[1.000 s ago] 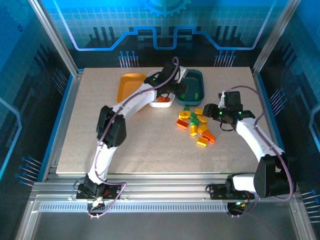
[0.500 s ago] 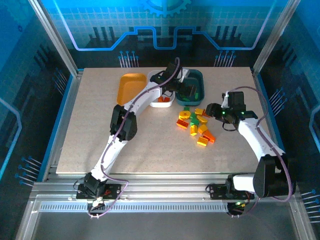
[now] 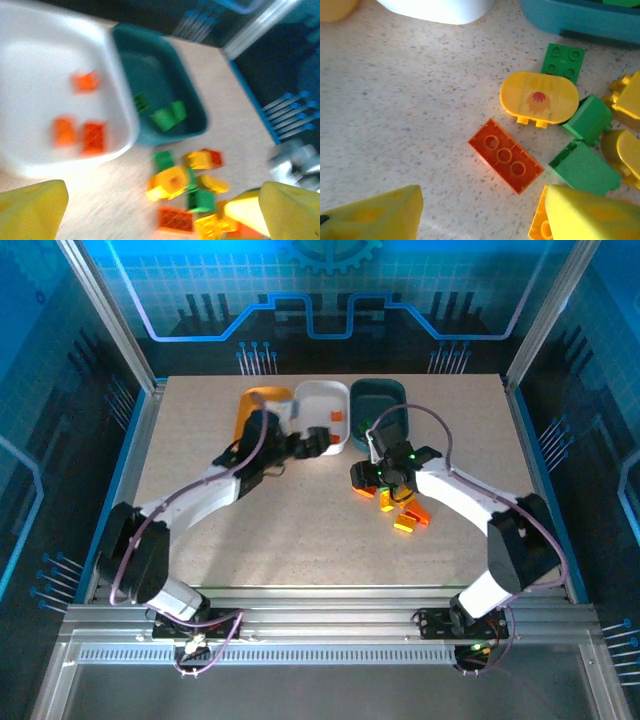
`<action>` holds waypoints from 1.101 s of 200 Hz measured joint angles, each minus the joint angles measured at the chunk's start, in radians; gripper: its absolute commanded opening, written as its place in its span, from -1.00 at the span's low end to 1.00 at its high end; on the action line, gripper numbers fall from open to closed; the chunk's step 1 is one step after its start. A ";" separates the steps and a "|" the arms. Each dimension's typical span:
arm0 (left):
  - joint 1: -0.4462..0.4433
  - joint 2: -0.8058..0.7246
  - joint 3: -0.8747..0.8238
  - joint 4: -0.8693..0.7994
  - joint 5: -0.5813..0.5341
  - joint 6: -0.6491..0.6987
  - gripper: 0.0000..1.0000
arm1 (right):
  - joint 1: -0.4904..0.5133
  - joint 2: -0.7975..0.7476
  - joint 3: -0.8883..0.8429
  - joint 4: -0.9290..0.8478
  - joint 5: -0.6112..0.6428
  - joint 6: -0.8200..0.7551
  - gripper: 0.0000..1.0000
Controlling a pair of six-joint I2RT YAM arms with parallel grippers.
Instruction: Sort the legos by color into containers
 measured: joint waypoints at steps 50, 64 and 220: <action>0.070 -0.174 -0.382 0.003 -0.028 -0.135 0.98 | 0.000 0.269 0.161 -0.048 0.044 -0.087 0.34; 0.073 -0.216 -0.380 0.013 -0.027 -0.135 0.98 | 0.000 0.312 0.198 -0.064 0.047 -0.112 0.34; 0.087 -0.237 -0.380 0.025 0.019 -0.167 0.98 | 0.134 0.324 0.117 -0.049 0.063 -0.103 -0.35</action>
